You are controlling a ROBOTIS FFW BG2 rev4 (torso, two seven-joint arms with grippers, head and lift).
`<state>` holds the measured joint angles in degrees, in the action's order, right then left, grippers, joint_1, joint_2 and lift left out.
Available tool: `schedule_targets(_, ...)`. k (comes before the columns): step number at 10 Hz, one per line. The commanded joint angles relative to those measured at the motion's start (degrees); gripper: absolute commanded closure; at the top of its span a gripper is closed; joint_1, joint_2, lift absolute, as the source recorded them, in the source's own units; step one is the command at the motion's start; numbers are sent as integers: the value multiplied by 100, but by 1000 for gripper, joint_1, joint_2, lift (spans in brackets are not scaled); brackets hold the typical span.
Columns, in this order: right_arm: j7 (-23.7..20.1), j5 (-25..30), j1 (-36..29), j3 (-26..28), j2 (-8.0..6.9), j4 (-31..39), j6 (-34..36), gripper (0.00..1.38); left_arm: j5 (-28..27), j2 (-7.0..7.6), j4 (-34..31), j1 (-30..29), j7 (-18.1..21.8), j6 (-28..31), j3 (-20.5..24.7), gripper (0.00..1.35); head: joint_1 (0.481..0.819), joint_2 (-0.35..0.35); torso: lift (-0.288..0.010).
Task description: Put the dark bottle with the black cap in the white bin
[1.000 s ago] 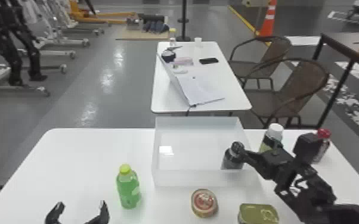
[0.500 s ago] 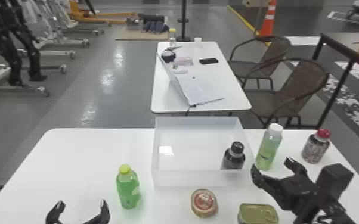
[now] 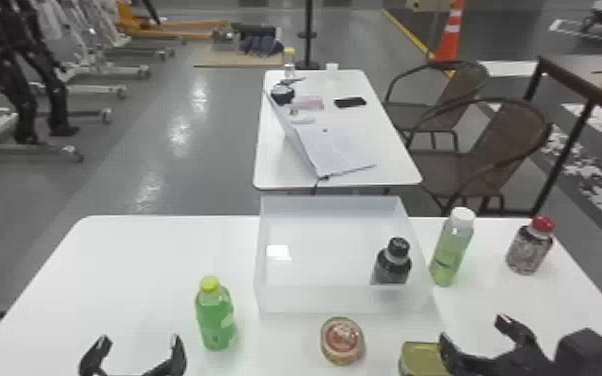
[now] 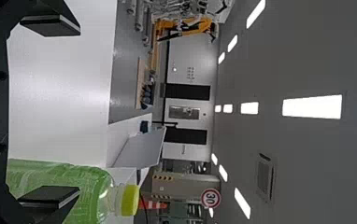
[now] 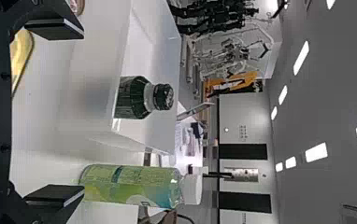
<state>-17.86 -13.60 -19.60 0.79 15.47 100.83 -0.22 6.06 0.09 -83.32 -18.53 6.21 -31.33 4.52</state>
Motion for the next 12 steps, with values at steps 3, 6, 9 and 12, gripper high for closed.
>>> schedule_targets(3,55,174,-237,115,-273,-46,-189,128,-35,-24,-18,-10,-23,-31,-22,104,549,0,-100)
schedule_targets(6,99,244,-246,150,-343,-2,-189,128,-61,-24,-44,-19,-32,30,-39,104,549,0,-100)
schedule_targets(9,125,402,-246,150,-405,50,-189,128,-132,-24,-343,-81,-32,557,-57,104,549,0,-100)
schedule_targets(12,125,446,-237,150,-422,42,-189,130,-149,-24,-360,-63,-50,522,-48,104,549,0,-100)
